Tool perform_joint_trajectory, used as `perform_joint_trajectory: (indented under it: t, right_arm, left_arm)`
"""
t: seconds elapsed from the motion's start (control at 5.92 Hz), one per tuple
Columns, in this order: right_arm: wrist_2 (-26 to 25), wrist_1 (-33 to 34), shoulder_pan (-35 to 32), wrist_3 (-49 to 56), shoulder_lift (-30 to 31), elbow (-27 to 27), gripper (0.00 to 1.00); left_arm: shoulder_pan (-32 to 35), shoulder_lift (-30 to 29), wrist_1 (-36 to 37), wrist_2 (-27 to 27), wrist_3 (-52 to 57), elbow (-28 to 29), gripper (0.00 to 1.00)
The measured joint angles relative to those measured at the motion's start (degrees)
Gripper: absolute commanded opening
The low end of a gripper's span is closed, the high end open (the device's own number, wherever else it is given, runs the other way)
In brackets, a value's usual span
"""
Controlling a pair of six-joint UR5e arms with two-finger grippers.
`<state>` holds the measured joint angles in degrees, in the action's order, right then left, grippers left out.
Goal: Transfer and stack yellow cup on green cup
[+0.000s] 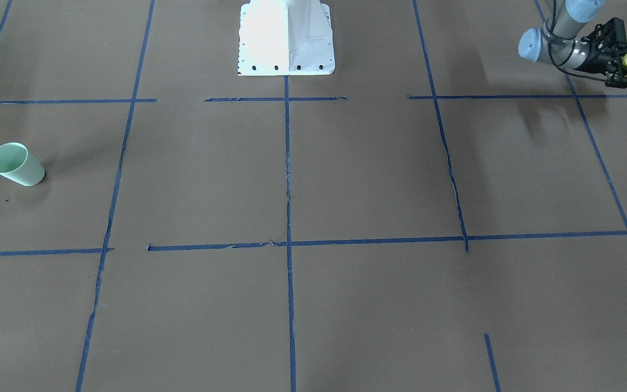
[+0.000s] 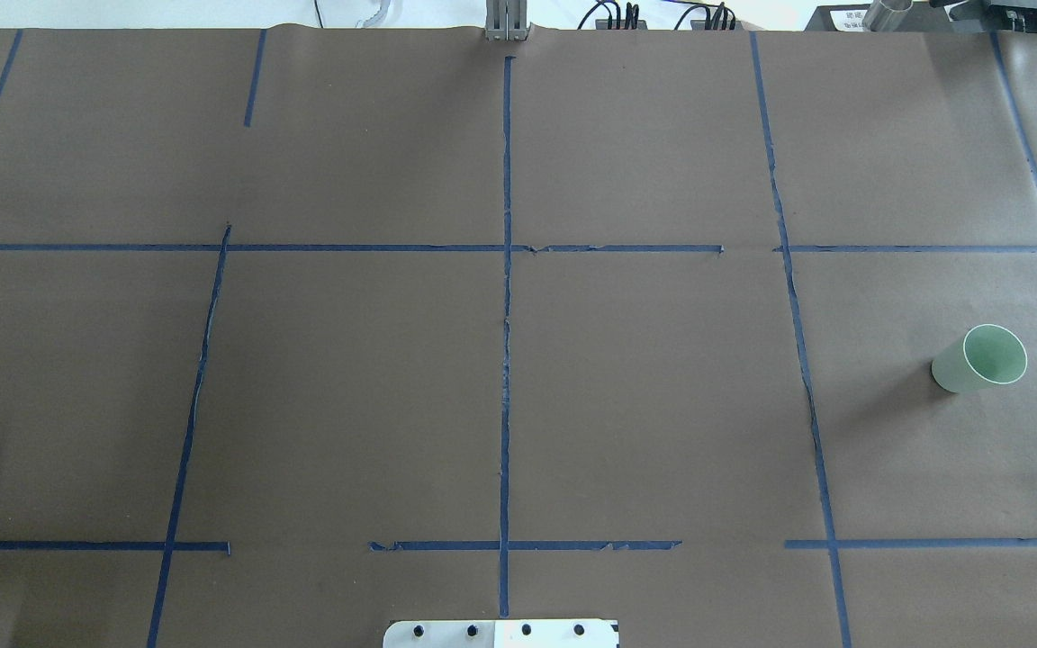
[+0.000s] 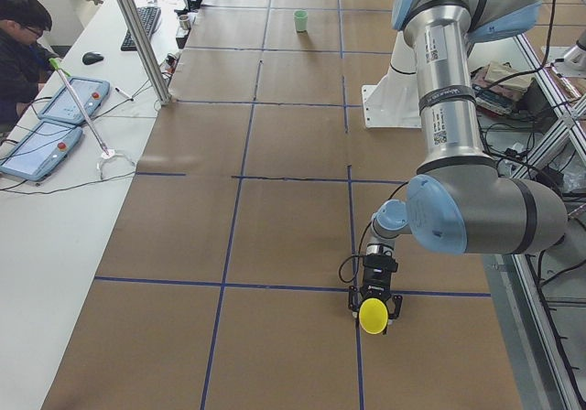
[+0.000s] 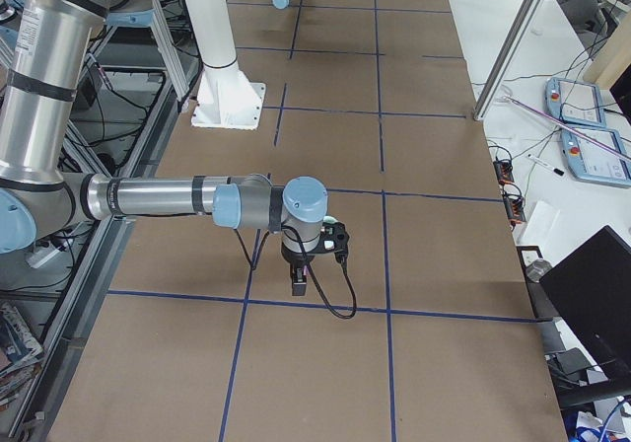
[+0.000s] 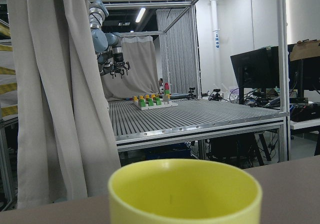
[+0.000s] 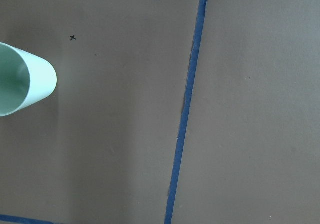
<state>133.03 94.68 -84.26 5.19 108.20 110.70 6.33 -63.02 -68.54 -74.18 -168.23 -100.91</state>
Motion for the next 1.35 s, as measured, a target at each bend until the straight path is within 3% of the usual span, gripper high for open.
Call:
perform_joint_trajectory:
  t: [0.34, 0.68, 1.01, 1.35]
  right_arm:
    - [0.1, 0.1, 0.0, 0.0, 0.0, -0.4, 1.0]
    - [0.2, 0.1, 0.0, -0.1, 0.0, -0.5, 1.0]
    - [0.2, 0.1, 0.1, -0.1, 0.0, -0.5, 1.0]
    - [0.3, 0.1, 0.1, -0.2, 0.1, -0.5, 1.0]
  left_arm:
    - [15.8, -0.8, -6.7, 12.7, 15.2, 0.7, 0.72]
    - [29.7, -1.3, -19.9, 19.9, 34.7, 1.5, 0.72]
    - [42.6, -3.1, -42.4, 21.4, 60.5, 5.9, 0.71]
    - [56.4, -10.1, -68.6, 18.2, 90.9, 17.9, 0.71]
